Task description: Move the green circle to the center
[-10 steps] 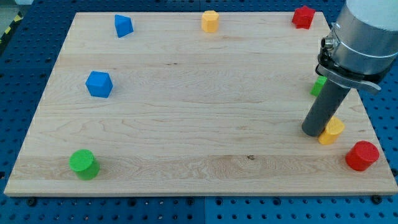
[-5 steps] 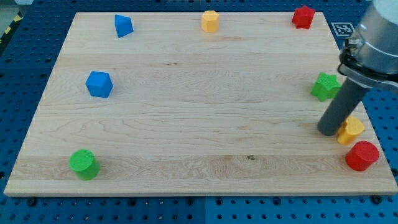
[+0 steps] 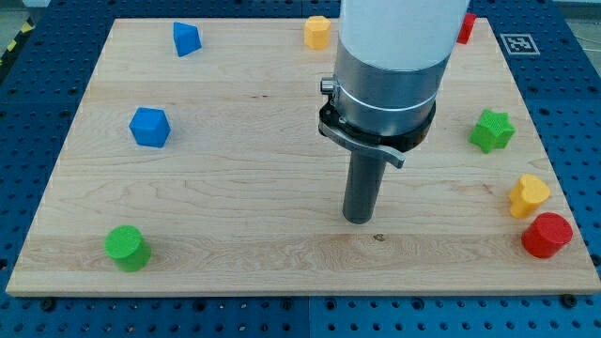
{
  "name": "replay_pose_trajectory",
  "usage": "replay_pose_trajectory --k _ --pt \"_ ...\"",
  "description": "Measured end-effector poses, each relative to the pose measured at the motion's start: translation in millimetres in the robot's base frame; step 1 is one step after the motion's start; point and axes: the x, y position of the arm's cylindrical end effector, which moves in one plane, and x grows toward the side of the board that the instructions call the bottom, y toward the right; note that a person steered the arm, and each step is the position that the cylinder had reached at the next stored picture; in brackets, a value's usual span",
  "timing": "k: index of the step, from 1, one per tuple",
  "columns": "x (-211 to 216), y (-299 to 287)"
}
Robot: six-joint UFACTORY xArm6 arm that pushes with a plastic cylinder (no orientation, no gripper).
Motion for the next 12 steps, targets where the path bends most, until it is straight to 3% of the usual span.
replay_pose_trajectory --k 3,4,7,9,10,12 --pt "43 -35" --pt "4 -78" --pt "-55 -259" --pt "-26 -301" --pt "-25 -303" --pt "18 -302"
